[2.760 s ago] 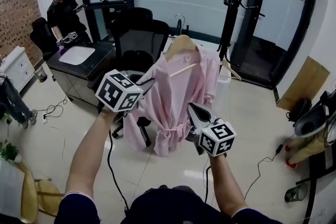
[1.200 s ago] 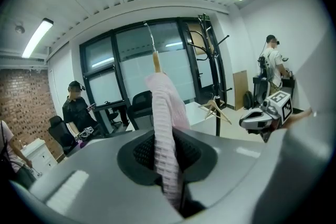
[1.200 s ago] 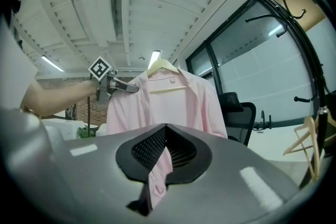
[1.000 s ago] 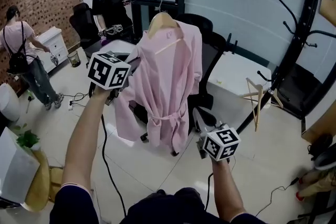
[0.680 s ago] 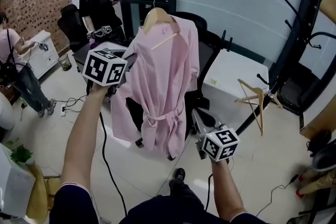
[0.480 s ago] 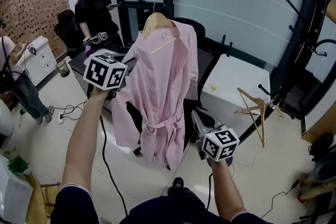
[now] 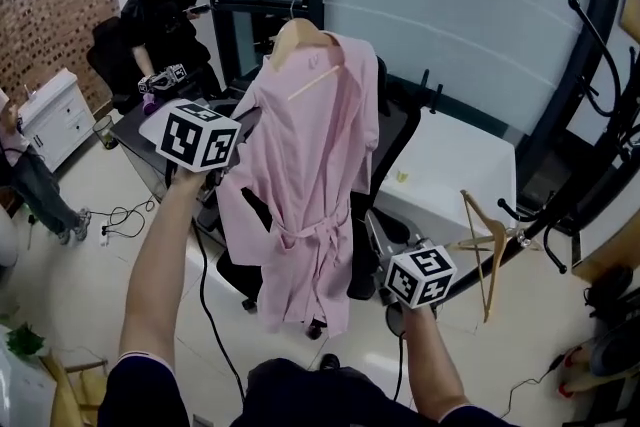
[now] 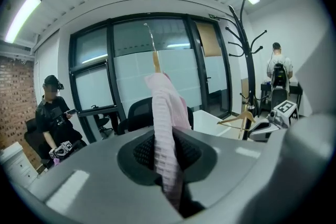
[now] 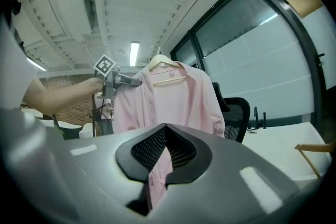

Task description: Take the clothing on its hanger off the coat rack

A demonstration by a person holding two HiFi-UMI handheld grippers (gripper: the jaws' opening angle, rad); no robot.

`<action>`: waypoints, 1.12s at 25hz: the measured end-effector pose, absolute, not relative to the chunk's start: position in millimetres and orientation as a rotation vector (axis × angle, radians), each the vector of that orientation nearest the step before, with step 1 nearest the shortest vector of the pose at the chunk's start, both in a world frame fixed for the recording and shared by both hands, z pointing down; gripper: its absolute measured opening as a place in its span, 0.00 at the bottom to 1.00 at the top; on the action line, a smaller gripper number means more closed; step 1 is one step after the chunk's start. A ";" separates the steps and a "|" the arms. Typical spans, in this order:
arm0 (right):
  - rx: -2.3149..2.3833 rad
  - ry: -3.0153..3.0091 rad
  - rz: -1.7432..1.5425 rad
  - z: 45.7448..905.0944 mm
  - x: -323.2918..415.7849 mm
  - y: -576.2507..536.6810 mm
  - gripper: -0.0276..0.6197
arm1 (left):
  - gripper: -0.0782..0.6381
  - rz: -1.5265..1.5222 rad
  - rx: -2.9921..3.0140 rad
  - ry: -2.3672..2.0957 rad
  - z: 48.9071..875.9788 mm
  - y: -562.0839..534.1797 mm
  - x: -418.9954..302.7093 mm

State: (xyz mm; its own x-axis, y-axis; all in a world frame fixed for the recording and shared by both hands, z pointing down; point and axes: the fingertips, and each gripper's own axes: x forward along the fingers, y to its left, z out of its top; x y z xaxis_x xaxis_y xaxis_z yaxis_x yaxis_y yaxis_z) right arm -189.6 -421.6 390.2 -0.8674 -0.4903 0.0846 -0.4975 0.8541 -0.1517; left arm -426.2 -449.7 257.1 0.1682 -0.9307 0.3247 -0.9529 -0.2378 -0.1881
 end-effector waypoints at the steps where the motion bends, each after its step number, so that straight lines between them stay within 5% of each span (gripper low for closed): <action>1: 0.805 -2.976 0.267 392.4 -192.9 -427.2 0.05 | 0.16 0.581 2.370 -1.885 258.7 -455.6 -427.7; 28: 1.142 -2.716 0.389 452.5 -258.0 -449.6 0.05 | 0.16 0.611 2.613 -1.356 469.9 -456.8 -439.2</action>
